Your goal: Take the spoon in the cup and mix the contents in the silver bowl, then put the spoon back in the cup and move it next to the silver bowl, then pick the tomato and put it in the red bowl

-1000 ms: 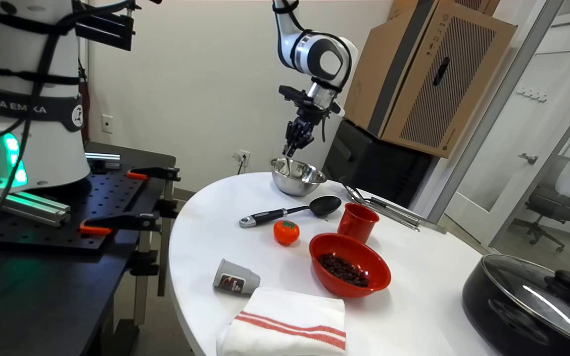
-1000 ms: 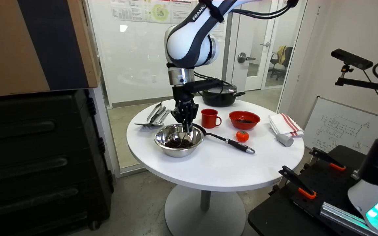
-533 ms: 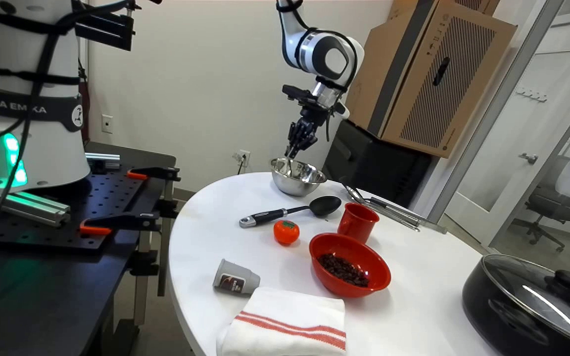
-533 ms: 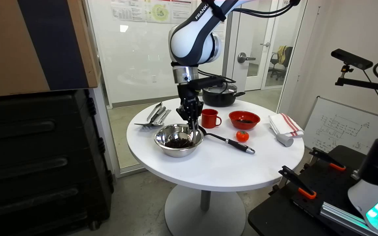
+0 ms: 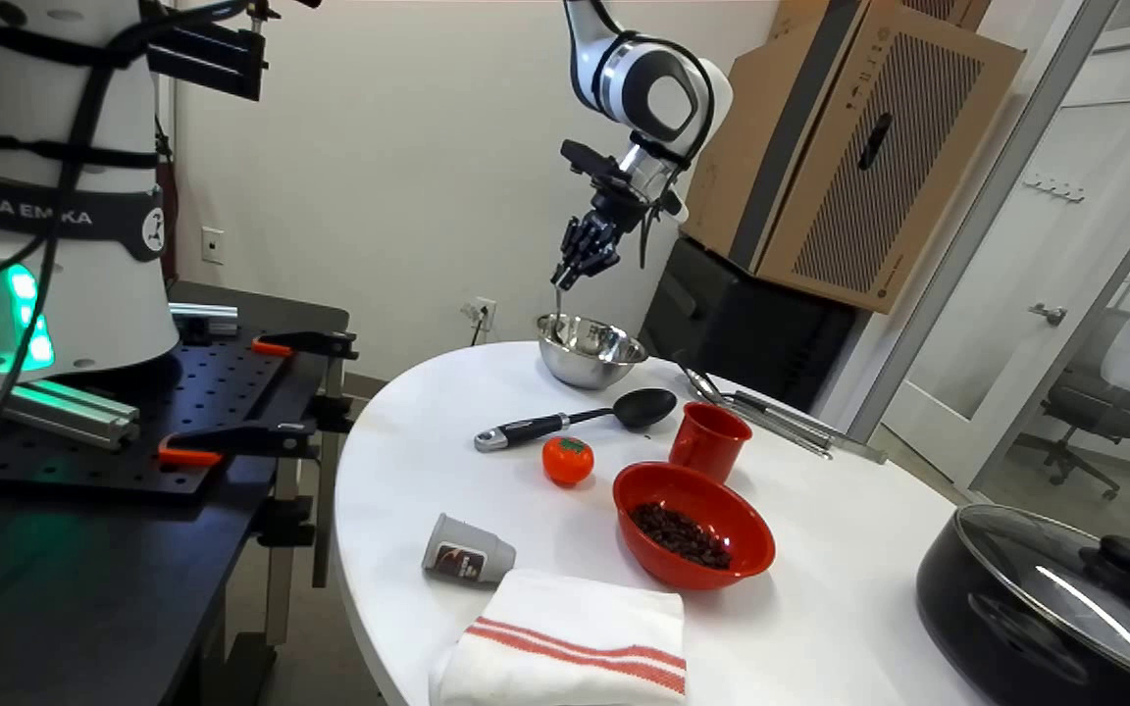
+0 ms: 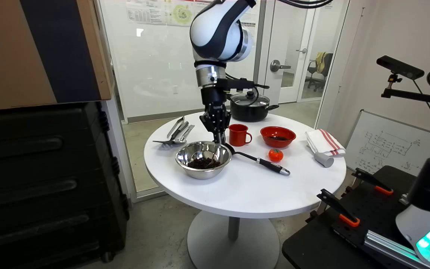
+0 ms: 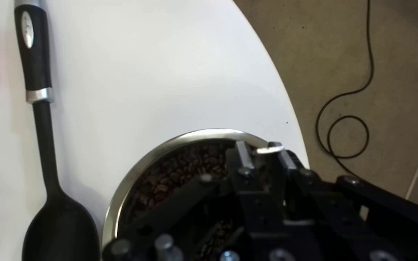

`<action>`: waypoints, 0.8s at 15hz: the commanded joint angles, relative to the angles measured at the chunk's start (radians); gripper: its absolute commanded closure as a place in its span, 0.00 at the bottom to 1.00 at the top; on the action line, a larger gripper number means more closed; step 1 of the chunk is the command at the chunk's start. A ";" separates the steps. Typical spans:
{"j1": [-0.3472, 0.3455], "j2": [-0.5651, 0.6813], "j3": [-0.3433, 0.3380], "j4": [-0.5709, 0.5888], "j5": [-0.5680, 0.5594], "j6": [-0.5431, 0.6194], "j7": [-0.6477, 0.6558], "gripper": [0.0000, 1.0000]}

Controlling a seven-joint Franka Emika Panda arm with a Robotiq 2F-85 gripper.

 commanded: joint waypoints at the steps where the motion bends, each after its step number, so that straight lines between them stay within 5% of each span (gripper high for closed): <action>1: -0.020 -0.055 0.012 0.017 0.038 -0.088 -0.057 0.96; 12: -0.052 -0.210 -0.020 0.012 0.035 -0.102 -0.059 0.96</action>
